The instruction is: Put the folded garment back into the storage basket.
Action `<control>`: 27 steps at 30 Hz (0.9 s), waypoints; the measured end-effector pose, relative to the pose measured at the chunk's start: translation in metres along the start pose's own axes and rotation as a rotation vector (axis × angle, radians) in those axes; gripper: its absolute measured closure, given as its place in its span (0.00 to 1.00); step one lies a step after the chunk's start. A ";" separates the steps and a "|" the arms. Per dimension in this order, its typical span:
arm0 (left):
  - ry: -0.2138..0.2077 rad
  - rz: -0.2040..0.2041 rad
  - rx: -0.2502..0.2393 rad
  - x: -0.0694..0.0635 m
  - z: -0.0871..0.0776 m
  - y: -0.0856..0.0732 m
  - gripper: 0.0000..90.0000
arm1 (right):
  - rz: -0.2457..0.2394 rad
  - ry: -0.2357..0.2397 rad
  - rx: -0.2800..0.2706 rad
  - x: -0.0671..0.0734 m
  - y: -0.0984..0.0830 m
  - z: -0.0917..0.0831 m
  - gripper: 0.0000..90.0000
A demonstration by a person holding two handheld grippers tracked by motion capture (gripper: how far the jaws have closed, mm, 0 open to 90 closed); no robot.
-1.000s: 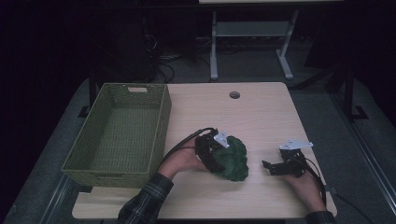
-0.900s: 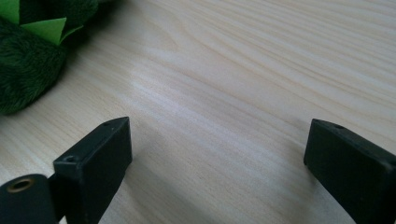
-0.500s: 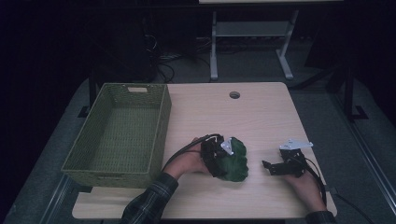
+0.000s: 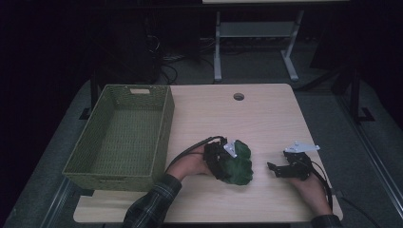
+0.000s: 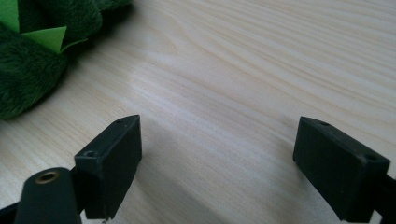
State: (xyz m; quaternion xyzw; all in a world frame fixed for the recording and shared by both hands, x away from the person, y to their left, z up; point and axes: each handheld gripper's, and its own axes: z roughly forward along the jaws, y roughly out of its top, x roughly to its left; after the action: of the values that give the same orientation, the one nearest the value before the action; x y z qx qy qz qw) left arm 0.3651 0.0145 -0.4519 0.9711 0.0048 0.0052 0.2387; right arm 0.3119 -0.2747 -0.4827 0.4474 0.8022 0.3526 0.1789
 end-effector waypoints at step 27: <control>-0.022 -0.142 0.029 0.006 -0.031 0.005 0.73 | -0.002 0.001 0.001 0.000 0.000 0.000 0.16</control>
State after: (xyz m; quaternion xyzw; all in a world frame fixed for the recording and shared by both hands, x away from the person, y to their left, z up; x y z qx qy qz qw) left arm 0.3710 0.0246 -0.4219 0.9716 0.0713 -0.0227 0.2244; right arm 0.3121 -0.2746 -0.4827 0.4464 0.8030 0.3522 0.1786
